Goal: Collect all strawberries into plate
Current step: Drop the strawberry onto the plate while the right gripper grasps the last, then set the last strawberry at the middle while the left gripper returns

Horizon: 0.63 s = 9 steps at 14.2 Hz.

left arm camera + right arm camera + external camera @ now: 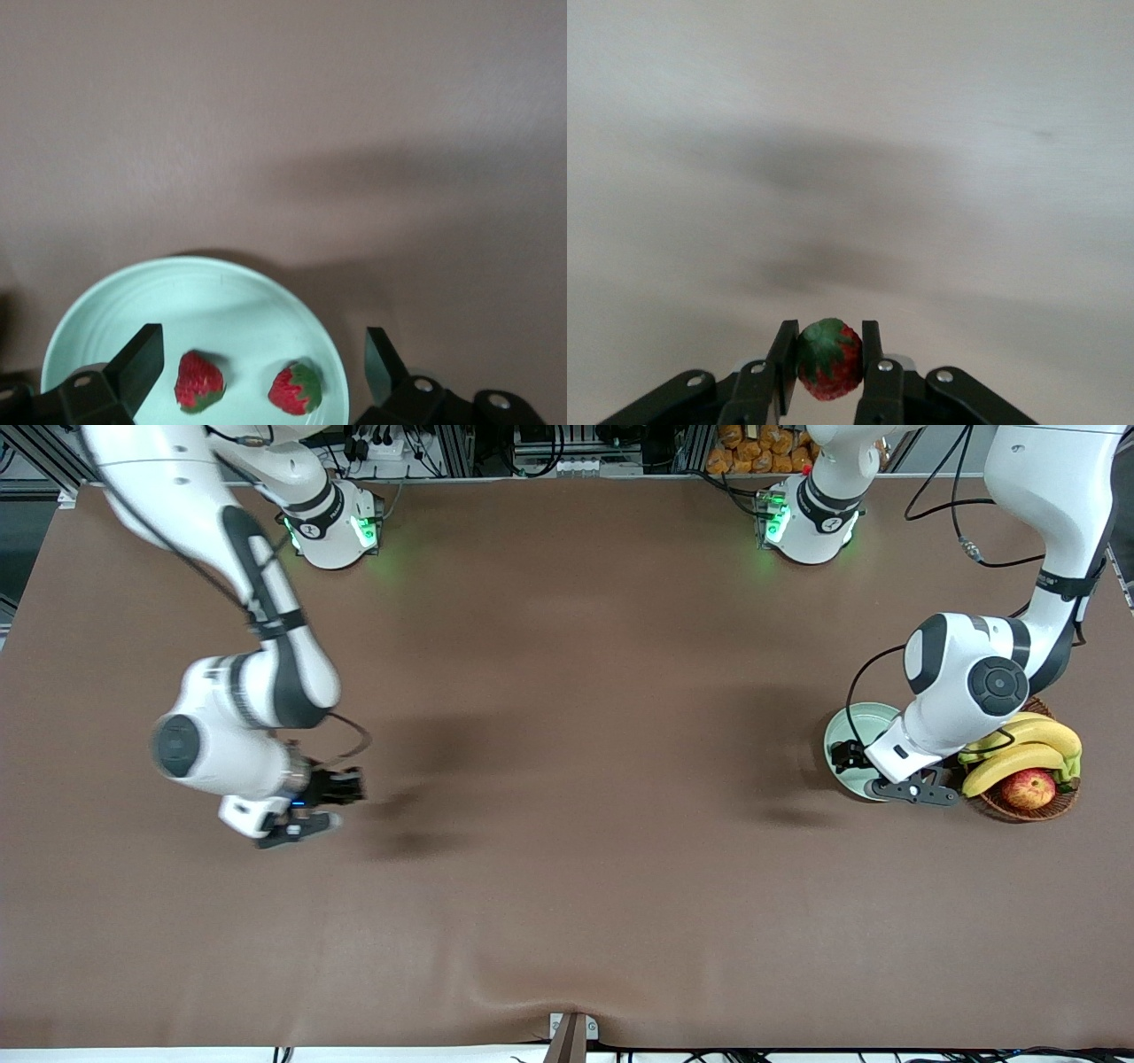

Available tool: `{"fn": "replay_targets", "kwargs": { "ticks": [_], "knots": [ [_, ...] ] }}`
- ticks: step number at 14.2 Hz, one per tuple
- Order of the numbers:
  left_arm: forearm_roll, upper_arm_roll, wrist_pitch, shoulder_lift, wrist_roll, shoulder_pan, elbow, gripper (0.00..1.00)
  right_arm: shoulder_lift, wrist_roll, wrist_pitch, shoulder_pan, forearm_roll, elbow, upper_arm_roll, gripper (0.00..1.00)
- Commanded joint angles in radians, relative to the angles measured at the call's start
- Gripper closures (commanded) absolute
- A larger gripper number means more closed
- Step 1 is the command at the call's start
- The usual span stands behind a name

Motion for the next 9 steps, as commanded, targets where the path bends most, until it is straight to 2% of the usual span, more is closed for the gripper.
{"fn": "replay_targets", "kwargs": {
  "ticks": [1,6,9],
  "knots": [
    [0.025,-0.010,-0.003,0.034,-0.004,-0.011,0.070,0.00,0.119,0.231,-0.010,0.098,0.032,0.169,-0.012,1.00],
    [0.016,-0.012,-0.004,0.091,-0.012,-0.040,0.157,0.00,0.260,0.525,0.020,0.230,0.031,0.355,0.008,1.00],
    [0.013,-0.012,-0.004,0.130,-0.016,-0.068,0.211,0.00,0.333,0.588,0.181,0.298,0.031,0.399,0.010,1.00]
  ]
}}
